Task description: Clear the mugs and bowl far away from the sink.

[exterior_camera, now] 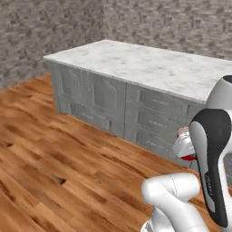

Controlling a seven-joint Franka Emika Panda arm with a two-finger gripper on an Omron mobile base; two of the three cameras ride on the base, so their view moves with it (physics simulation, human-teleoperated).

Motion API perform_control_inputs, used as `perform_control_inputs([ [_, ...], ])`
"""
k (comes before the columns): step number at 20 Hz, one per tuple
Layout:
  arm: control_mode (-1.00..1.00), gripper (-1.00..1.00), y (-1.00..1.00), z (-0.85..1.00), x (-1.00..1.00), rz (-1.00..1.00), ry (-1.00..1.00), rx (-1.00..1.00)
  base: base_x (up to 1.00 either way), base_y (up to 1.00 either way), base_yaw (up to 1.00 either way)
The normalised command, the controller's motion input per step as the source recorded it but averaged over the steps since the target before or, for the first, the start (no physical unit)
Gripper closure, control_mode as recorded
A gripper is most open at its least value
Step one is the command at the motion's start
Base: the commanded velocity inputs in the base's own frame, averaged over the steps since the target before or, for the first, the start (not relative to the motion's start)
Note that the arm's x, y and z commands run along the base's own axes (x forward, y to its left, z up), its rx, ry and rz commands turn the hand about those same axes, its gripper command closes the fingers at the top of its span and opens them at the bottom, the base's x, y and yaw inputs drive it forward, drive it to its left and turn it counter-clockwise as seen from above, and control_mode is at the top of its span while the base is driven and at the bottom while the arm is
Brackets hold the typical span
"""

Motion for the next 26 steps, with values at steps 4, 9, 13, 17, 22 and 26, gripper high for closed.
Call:
perform_control_inputs([
  [4,1.0,1.0,0.0,0.0,0.0,0.0,0.0,0.0,0.29,0.0,-0.83],
  [9,1.0,1.0,0.0,0.0,0.0,0.0,0.0,0.0,0.73,0.15,-0.66],
  [13,1.0,1.0,0.0,0.0,0.0,0.0,0.0,0.0,1.0,0.21,-0.26],
  [17,1.0,1.0,0.0,0.0,0.0,0.0,0.0,0.0,1.0,0.18,-0.24],
  [22,1.0,1.0,0.0,0.0,0.0,0.0,0.0,0.0,0.8,-0.15,-0.35],
  [26,1.0,1.0,0.0,0.0,0.0,0.0,0.0,0.0,0.37,-0.34,-0.5],
])
